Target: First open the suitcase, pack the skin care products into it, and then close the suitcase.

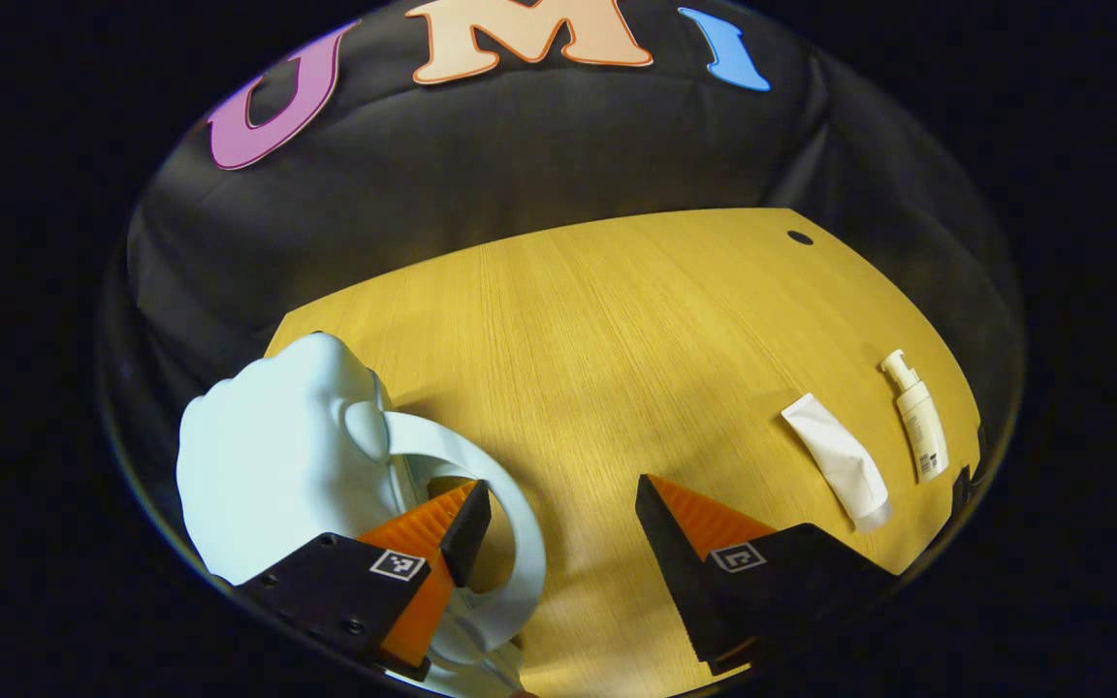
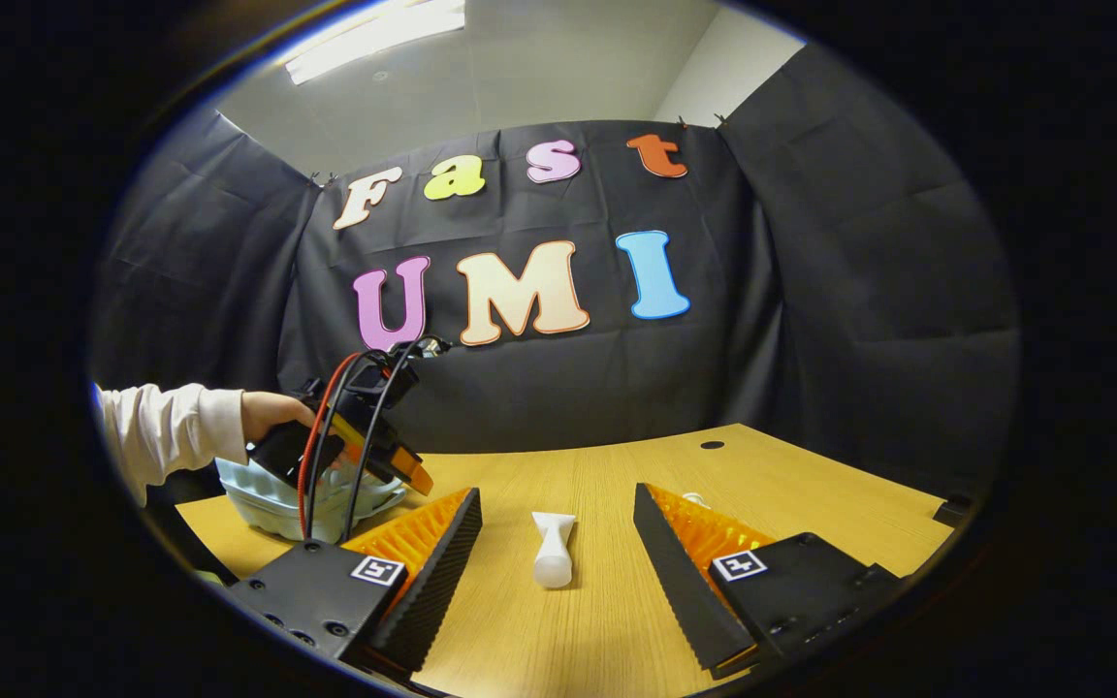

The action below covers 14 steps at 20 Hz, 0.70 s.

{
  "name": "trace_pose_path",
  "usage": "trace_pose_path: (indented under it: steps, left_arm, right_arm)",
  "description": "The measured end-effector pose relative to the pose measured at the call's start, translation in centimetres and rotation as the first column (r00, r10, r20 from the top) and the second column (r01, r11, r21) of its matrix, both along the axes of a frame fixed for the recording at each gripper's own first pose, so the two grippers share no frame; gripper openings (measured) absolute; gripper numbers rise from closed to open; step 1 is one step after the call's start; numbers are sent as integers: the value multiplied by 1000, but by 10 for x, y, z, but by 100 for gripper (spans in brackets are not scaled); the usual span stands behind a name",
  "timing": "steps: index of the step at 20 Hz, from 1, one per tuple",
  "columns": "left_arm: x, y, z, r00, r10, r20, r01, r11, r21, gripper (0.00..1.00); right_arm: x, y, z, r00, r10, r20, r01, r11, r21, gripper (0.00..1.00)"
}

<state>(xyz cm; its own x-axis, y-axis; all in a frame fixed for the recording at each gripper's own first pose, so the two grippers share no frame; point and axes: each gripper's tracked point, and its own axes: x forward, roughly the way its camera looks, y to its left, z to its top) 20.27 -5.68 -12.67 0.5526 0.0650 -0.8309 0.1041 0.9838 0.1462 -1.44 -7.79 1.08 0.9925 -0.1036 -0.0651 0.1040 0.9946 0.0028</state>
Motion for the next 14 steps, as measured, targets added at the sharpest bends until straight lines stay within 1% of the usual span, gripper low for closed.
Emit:
trace_pose_path:
  steps: [1, 4, 5, 7, 11, 12, 14]
  left_arm:
    - [0, 2, -1, 1000, 7, -9, -7, 1000, 14, 90]
    - [-1, 6, -2, 1000, 11, -20, -11, 999, 35, 82]
    - [-3, 8, -3, 999, 19, -38, -17, 999, 47, 81]
    - [-15, 6, -10, 993, 36, -112, -31, 998, 50, 76]
    - [-11, -3, -18, 990, 48, -136, -41, 998, 50, 73]
    - [-12, 0, -18, 988, 57, -142, -48, 997, 66, 79]
    - [-11, 10, -21, 986, 73, -151, -59, 993, 98, 64]
  right_arm:
    - [-1, 0, 0, 1000, -1, 1, 1, 1000, -3, 99]
    - [-1, -1, 2, 1000, -1, 6, 1, 1000, 0, 99]
    - [-1, 0, 2, 1000, 1, 5, -1, 1000, 4, 99]
    - [0, 1, 0, 1000, 2, -1, -2, 1000, 8, 99]
    - [-3, 1, 2, 1000, 6, 2, -6, 1000, -4, 99]
    - [-3, 0, 4, 1000, 3, 4, -3, 1000, -7, 99]
    - [-4, -3, 7, 1000, -2, 11, 2, 1000, -6, 99]
